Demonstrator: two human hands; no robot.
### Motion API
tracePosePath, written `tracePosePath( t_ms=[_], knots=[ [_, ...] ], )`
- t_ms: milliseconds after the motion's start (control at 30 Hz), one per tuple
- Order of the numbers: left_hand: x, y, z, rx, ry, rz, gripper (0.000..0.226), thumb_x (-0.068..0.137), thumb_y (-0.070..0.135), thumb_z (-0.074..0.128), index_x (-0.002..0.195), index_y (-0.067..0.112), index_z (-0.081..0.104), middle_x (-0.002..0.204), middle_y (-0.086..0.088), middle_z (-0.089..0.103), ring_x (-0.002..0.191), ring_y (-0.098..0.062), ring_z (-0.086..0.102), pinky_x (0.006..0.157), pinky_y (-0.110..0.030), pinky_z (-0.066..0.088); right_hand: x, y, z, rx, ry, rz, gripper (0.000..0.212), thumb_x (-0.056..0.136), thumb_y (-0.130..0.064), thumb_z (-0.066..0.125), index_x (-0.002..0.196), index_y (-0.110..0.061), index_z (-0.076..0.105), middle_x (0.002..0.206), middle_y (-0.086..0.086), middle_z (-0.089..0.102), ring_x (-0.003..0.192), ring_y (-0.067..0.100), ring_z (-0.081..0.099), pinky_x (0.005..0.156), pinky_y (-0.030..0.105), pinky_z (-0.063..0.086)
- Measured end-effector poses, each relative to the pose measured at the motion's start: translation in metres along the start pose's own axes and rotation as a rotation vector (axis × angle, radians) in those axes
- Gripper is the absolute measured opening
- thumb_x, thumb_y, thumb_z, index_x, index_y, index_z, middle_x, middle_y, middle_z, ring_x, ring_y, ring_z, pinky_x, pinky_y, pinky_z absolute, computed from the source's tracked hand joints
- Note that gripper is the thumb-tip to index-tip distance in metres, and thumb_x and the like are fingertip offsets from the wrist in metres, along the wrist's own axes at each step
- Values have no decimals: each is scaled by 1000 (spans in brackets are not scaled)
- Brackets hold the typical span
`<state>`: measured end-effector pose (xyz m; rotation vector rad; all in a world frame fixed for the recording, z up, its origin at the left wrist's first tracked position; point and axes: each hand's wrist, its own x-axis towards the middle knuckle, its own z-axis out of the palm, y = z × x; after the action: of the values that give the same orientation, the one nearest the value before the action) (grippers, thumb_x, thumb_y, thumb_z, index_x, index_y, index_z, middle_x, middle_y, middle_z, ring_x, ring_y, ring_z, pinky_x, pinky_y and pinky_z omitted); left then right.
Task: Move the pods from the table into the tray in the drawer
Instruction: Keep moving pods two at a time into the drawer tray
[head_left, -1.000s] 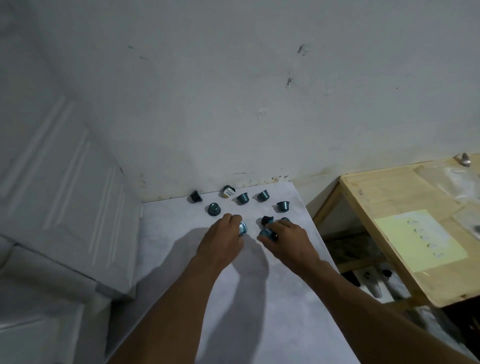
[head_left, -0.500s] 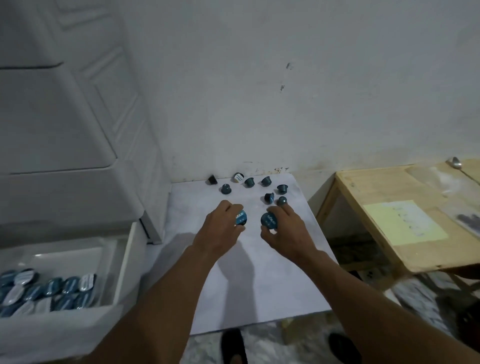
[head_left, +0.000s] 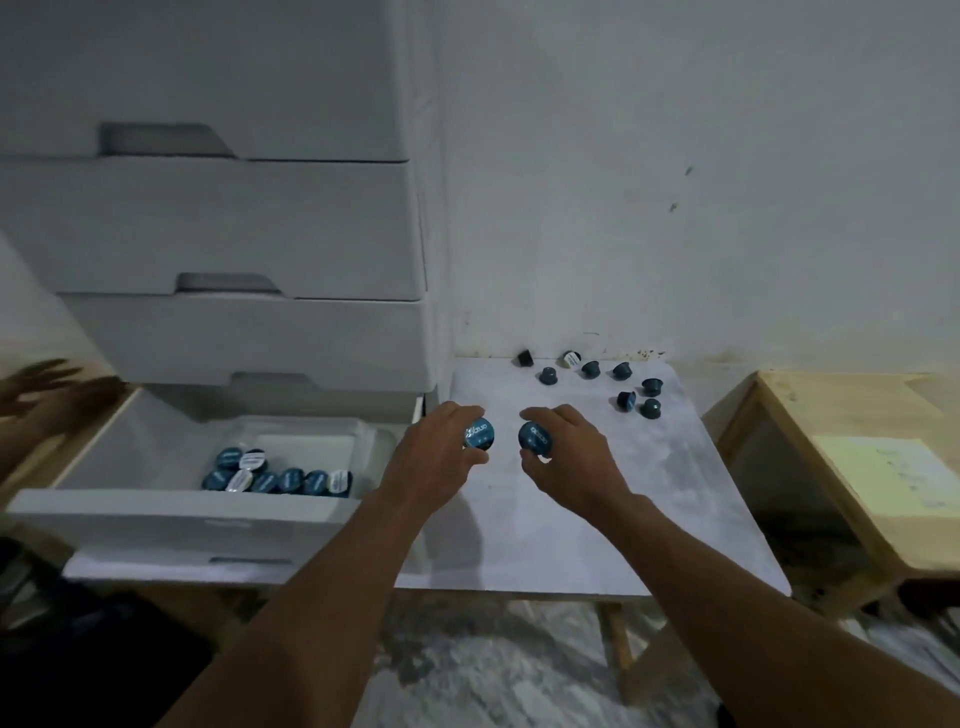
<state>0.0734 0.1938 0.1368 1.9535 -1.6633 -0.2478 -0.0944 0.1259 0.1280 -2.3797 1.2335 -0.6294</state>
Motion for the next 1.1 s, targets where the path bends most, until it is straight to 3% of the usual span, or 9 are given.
tracePosePath(
  t_ms=[200, 333, 533, 900, 1100],
  knots=[
    [-22, -72, -53, 77, 30, 55, 28, 81, 21, 67, 108, 20, 60, 105, 2, 63, 96, -20, 58, 81, -30, 44, 10, -78, 44, 29, 14, -37, 44, 83, -19, 67, 125, -20, 55, 115, 5, 53, 96, 22, 59, 87, 29, 50],
    [-32, -124, -88, 86, 31, 80, 38, 79, 19, 69, 116, 16, 60, 112, -2, 63, 102, -22, 57, 87, -32, 42, 13, -129, 75, 43, 38, -28, 40, 83, -23, 67, 121, -21, 55, 113, 7, 53, 91, 23, 59, 84, 30, 52],
    [-43, -180, -119, 73, -1, 60, 39, 78, 17, 70, 116, 14, 60, 113, -4, 62, 102, -23, 56, 87, -31, 40, 13, -183, 109, 1, 24, 21, 40, 84, -20, 67, 121, -12, 53, 116, 8, 56, 100, 23, 56, 85, 26, 45],
    [-35, -246, -135, 34, -54, -36, 44, 78, 16, 69, 120, 16, 57, 118, -2, 57, 106, -22, 56, 92, -34, 44, 57, -214, 168, -39, -125, 49, 44, 80, -13, 65, 124, -17, 56, 119, 8, 58, 105, 25, 55, 88, 28, 41],
    [-13, -276, -124, 96, -105, -98, 37, 79, 23, 67, 114, 18, 58, 110, -1, 61, 98, -20, 59, 85, -35, 49, 96, -214, 208, -50, -252, 24, 43, 84, -18, 64, 126, -20, 54, 122, 9, 53, 108, 25, 54, 93, 30, 41]
  ],
)
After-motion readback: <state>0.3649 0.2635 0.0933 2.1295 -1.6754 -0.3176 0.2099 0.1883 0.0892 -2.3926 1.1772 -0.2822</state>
